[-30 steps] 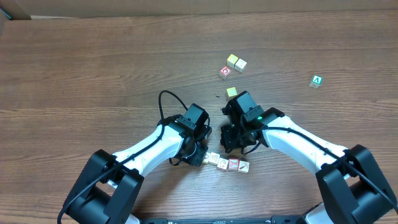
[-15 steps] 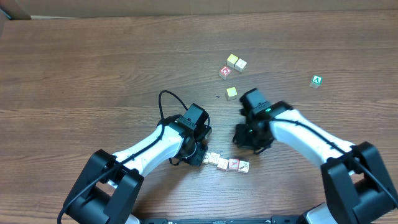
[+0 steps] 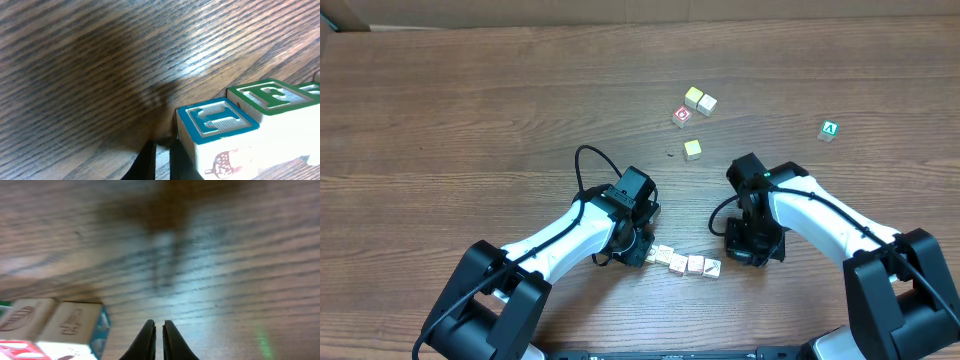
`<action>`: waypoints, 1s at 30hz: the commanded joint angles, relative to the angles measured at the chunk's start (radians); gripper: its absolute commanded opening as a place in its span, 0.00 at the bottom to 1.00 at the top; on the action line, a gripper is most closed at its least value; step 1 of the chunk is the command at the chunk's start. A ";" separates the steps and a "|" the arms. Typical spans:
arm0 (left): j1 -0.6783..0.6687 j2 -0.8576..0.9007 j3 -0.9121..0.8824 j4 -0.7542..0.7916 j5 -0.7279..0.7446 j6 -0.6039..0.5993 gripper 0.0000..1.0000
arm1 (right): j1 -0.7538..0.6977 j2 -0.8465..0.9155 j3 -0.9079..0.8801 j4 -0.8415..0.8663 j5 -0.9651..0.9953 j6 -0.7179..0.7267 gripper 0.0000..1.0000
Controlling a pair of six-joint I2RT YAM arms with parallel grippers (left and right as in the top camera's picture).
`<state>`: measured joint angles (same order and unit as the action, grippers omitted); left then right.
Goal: Flip 5 blocks
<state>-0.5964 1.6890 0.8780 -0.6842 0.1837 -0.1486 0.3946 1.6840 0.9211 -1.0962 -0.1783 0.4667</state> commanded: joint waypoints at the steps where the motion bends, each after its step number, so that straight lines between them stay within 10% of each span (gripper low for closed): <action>1: -0.009 0.024 0.008 -0.011 -0.008 0.023 0.05 | 0.018 -0.025 -0.050 0.006 -0.015 0.015 0.09; 30: -0.009 0.024 0.008 -0.018 -0.007 0.023 0.06 | 0.196 -0.025 -0.084 0.123 -0.093 0.029 0.08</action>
<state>-0.5961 1.6890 0.8780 -0.6987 0.1833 -0.1486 0.5606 1.6836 0.8433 -0.9844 -0.2562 0.4797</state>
